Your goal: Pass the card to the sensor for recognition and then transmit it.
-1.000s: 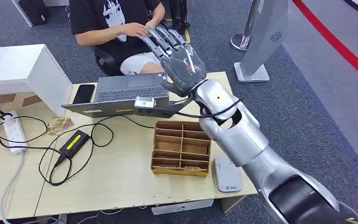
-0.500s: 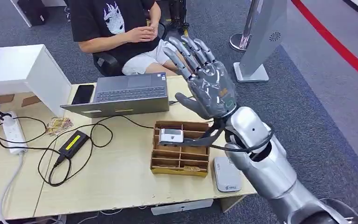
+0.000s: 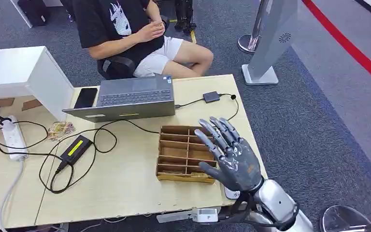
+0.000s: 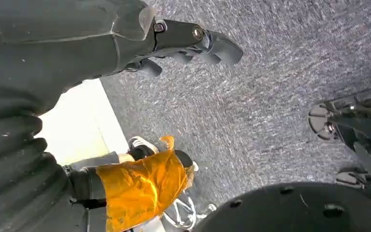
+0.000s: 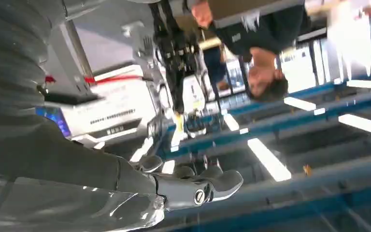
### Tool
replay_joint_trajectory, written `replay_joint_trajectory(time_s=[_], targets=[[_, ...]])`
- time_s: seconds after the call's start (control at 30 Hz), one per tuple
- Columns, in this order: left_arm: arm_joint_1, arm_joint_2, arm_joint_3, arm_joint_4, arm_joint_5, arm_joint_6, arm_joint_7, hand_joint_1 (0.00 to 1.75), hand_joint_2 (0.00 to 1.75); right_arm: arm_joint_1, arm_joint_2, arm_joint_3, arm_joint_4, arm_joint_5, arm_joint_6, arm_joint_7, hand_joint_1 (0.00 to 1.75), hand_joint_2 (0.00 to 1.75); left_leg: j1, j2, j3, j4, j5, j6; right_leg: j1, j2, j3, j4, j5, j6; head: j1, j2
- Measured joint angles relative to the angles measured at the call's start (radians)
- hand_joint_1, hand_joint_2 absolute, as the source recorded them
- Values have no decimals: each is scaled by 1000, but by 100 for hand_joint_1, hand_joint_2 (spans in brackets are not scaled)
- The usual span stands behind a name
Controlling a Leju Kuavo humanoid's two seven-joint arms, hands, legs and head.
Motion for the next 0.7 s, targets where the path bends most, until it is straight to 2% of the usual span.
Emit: replay_joint_trajectory(time_s=[0.2,0.57,0.7], targets=[[0,-4,17,0,-4,2,1,0,175,75,-21,25,46,9,19,-14,0,175,0,0,0,0,0,0,0,0,0,0,0,0,0,0],[0,-4,19,0,-18,1,2,0,175,84,-30,90,93,-9,54,-16,0,175,0,0,0,0,0,0,0,0,0,0,0,0,0,0],[-1,-4,19,0,-23,0,2,0,175,81,-30,113,117,24,51,14,0,175,0,0,0,0,0,0,0,0,1,0,0,0,0,0]])
